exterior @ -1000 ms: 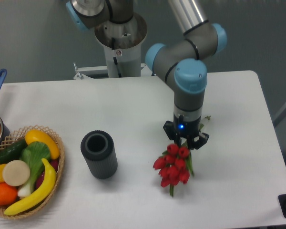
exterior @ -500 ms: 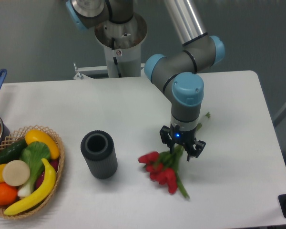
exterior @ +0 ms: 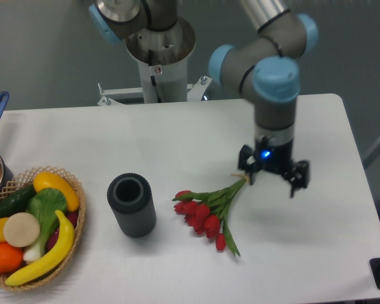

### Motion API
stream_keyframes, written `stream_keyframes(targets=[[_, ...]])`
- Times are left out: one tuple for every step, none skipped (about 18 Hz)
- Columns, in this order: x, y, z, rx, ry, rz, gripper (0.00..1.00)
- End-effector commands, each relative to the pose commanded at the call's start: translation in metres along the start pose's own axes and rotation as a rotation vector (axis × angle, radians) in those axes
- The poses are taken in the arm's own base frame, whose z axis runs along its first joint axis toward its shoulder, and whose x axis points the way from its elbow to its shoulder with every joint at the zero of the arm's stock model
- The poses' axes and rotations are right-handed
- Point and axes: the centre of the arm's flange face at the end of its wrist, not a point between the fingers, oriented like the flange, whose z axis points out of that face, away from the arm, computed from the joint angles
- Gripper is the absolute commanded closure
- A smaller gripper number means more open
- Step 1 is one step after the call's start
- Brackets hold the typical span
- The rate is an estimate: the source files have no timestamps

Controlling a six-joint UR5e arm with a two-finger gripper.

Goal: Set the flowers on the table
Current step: 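Open the gripper to release the tulips and raise it away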

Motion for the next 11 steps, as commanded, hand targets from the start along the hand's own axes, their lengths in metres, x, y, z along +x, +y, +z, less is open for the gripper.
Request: stream_keyframes(targets=[[-0.004, 0.01, -0.01, -0.008, 0.023, 0.036, 0.0], [-0.006, 0.018, -0.022, -0.014, 0.038, 0.064, 0.0], [-0.008, 0.023, -0.033, -0.017, 0.049, 0.087, 0.0], [-0.014, 0.033, -0.042, -0.02, 0.06, 0.096, 0.0], [-0.017, 0.039, -0.051, -0.014, 0.084, 0.112, 0.0], [-0.019, 0.051, -0.056, -0.008, 0.117, 0.13, 0.0], [-0.021, 0.065, -0.064, -0.008, 0.133, 0.163, 0.0], [-0.023, 0.078, -0.071, -0.005, 0.133, 0.2, 0.0], [-0.026, 0.089, -0.076, 0.004, 0.126, 0.23, 0.0], [-0.027, 0.099, -0.082, 0.021, 0.119, 0.239, 0.0], [-0.028, 0.107, -0.084, 0.042, 0.128, 0.239, 0.0]])
